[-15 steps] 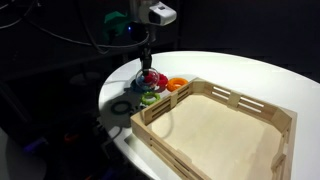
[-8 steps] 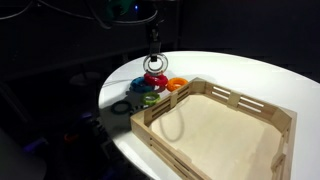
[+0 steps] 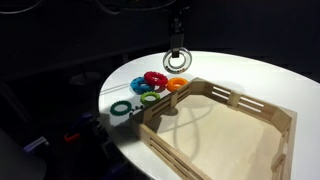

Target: Pick up the clear ring and put it in the tray

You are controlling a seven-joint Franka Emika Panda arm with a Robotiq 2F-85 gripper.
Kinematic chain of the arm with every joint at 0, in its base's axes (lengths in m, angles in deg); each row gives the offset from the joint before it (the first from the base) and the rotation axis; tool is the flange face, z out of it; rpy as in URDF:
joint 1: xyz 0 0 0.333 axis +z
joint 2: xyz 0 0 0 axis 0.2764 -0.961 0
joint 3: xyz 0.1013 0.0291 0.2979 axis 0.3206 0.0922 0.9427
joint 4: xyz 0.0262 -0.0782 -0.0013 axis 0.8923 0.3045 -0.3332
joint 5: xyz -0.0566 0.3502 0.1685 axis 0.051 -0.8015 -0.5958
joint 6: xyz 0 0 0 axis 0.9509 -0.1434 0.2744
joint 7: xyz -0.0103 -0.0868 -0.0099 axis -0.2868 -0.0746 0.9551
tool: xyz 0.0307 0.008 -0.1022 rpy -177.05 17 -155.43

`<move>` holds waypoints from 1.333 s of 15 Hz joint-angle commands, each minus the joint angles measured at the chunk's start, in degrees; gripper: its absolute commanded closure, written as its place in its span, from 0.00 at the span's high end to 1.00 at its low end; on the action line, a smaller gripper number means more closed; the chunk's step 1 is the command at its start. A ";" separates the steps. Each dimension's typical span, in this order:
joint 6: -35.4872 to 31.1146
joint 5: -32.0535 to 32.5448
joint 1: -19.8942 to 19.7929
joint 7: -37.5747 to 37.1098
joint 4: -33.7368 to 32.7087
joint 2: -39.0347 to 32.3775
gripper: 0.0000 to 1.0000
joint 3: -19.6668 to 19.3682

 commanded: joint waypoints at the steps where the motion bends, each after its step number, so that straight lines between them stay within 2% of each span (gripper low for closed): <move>1: 0.99 1.52 -2.21 -3.33 -2.27 -1.32 0.09 -1.36; 9: -0.84 6.33 -6.65 -8.75 -3.09 -6.71 0.08 -3.43; 17: -1.99 8.64 -5.79 -10.17 -3.91 -12.56 0.09 -4.92; 19: -1.71 9.03 -5.47 -10.33 -4.28 -13.49 0.12 -5.06; 20: -1.60 9.34 -5.27 -10.44 -4.46 -14.01 0.23 -5.10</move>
